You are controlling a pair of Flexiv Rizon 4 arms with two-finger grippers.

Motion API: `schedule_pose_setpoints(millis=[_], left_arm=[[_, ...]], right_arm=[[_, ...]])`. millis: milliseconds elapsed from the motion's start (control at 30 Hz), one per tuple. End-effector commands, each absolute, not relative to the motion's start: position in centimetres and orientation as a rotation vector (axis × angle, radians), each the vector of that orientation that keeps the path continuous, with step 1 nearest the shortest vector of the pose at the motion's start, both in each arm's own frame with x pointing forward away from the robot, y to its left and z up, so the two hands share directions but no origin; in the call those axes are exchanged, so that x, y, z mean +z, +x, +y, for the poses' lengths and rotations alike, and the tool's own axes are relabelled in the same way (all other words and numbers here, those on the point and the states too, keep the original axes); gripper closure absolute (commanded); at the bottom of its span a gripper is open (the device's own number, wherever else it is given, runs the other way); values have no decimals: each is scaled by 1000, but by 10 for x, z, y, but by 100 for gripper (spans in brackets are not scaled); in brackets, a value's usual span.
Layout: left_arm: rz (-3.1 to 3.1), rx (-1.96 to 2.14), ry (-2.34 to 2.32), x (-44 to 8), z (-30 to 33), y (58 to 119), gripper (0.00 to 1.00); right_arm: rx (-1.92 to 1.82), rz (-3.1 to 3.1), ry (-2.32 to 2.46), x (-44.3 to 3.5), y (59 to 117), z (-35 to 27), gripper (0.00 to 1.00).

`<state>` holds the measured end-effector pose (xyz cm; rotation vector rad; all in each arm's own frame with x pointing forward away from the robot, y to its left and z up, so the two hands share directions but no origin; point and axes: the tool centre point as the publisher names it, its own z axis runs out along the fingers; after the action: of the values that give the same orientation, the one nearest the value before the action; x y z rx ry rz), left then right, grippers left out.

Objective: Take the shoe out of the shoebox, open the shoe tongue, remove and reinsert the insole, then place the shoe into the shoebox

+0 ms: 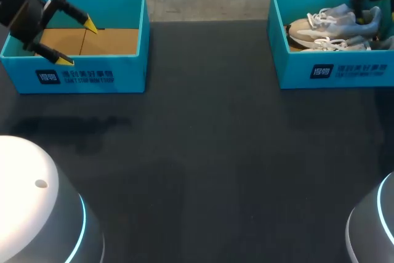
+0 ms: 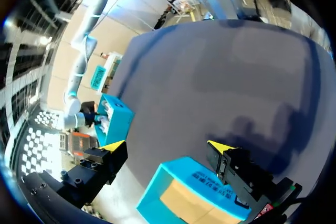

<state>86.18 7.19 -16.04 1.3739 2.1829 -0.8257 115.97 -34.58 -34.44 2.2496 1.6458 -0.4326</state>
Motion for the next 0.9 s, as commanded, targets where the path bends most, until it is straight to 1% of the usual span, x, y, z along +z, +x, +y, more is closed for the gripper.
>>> schedule_pose_setpoints(millis=[33, 167, 333, 567, 767, 900], left_arm=[[2241, -824, 1345, -159, 68, 870, 0], [2306, -792, 1324, -156, 62, 871, 0], [2412, -815, 1158, -144, 55, 880, 0], [2631, -890, 708, -132, 47, 909, 0], [2717, -838, 501, -132, 43, 919, 0], [2775, -824, 278, -132, 38, 928, 0]], right_arm=[[-409, 1658, 2247, -333, 1154, -344, 0], [-388, 1674, 2245, -326, 1150, -341, 0], [-366, 1695, 2232, -319, 1145, -336, 0], [-308, 1773, 2191, -307, 1133, -328, 0], [-289, 1811, 2152, -292, 1119, -322, 0], [-277, 1819, 2150, -283, 1112, -322, 0]])
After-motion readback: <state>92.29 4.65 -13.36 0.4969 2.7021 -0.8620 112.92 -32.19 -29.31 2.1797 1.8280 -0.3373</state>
